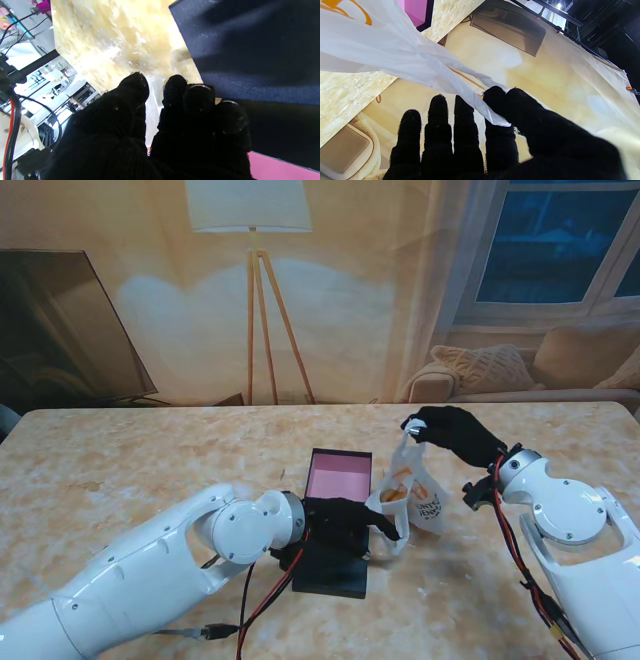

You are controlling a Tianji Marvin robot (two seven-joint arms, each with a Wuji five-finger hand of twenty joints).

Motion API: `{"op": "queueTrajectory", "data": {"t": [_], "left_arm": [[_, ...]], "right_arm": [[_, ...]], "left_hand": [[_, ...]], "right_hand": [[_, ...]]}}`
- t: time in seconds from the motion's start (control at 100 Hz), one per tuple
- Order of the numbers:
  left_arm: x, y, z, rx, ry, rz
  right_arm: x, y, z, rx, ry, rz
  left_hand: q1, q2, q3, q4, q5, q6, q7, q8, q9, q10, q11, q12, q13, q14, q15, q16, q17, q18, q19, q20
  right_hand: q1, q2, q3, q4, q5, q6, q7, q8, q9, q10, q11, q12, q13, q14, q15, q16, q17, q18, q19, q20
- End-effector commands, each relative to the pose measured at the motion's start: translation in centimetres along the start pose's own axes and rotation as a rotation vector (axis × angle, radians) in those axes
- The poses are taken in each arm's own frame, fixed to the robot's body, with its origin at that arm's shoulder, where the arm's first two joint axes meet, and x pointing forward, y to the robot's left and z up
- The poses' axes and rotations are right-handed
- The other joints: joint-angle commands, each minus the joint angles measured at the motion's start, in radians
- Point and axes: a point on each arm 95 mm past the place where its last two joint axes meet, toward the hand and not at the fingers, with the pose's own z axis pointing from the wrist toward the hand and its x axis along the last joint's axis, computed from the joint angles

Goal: Pack mini donuts into a plastic bag, tie the opening and put the bag into the gift box

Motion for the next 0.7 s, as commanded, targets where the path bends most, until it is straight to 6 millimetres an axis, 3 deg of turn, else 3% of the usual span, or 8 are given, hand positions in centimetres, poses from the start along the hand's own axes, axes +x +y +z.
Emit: {"op": "queueTrajectory", "data": {"t": [0.0,0.41,0.48,0.58,0.61,0.69], "left_arm": [[0.2,-0.4,0.3,-0.001,-0.001,0.031],[0.0,-0.7,1.3,0.028,-0.006,0.196],[0.1,-0.7,1.3,0.026,-0.003,0.223],[0.2,-0.9,1.3,0.027,0.000,0.270],[0.2,-1.0,1.3,0.026,0.000,0.283],[0.2,-1.1,1.4,0.025,-0.001,0.299]], "right_arm": [[-0.3,-0.5,-0.1,0.014,-0.010,0.012],[0.0,-0.6,-0.1,0.017,-0.021,0.040],[0.0,-0.6,-0.1,0.017,-0.024,0.045],[0.1,-0.5,-0.2,0.015,-0.024,0.054],[0.1,-0.5,-0.2,0.015,-0.023,0.056],[0.2,-0.4,-0.2,0.014,-0.021,0.060]], "left_hand": [[-0.025,0.017,0.023,0.003,-0.003,0.007,0.019,0.008,0.033,-0.018,0.029,-0.004,0.035,-0.002,0.040,-0.019,0.018,0.002,0.058,-0.015],[-0.063,0.014,0.080,0.008,0.044,0.065,0.039,0.024,0.087,-0.055,0.122,-0.030,0.117,-0.046,0.119,-0.045,0.110,-0.028,0.149,-0.061],[-0.078,0.018,0.089,0.016,0.052,0.079,0.041,0.026,0.102,-0.058,0.139,-0.037,0.142,-0.057,0.138,-0.050,0.138,-0.037,0.173,-0.073],[-0.117,0.029,0.122,0.049,0.065,0.099,0.038,0.025,0.122,-0.062,0.187,-0.076,0.178,-0.081,0.181,-0.069,0.181,-0.058,0.226,-0.114],[-0.125,0.026,0.128,0.052,0.070,0.111,0.037,0.025,0.141,-0.104,0.210,-0.085,0.200,-0.093,0.198,-0.074,0.207,-0.065,0.246,-0.126],[-0.135,0.014,0.143,0.051,0.087,0.124,0.043,0.028,0.171,-0.131,0.262,-0.081,0.238,-0.118,0.242,-0.086,0.250,-0.086,0.292,-0.154]], "right_hand": [[0.081,0.053,0.101,0.060,-0.003,-0.096,0.027,-0.020,0.001,-0.006,-0.009,-0.008,0.003,-0.006,-0.015,0.003,-0.010,-0.014,0.001,0.010],[0.084,0.048,0.107,0.059,0.002,-0.086,0.028,-0.021,0.002,-0.001,-0.010,-0.007,0.000,-0.003,-0.017,0.004,-0.013,-0.011,-0.001,0.010],[0.084,0.047,0.107,0.059,0.003,-0.084,0.029,-0.022,0.003,0.001,-0.010,-0.007,0.000,-0.002,-0.017,0.004,-0.015,-0.009,-0.002,0.009],[0.085,0.047,0.109,0.058,0.002,-0.080,0.029,-0.022,0.004,0.002,-0.009,-0.006,0.000,-0.002,-0.016,0.005,-0.016,-0.009,-0.002,0.009],[0.085,0.048,0.109,0.058,0.003,-0.080,0.030,-0.022,0.004,0.003,-0.009,-0.006,0.000,-0.001,-0.016,0.005,-0.015,-0.008,-0.002,0.009],[0.086,0.048,0.110,0.059,0.002,-0.076,0.031,-0.021,0.003,0.004,-0.009,-0.006,0.001,0.000,-0.015,0.006,-0.015,-0.007,-0.002,0.009]]}}
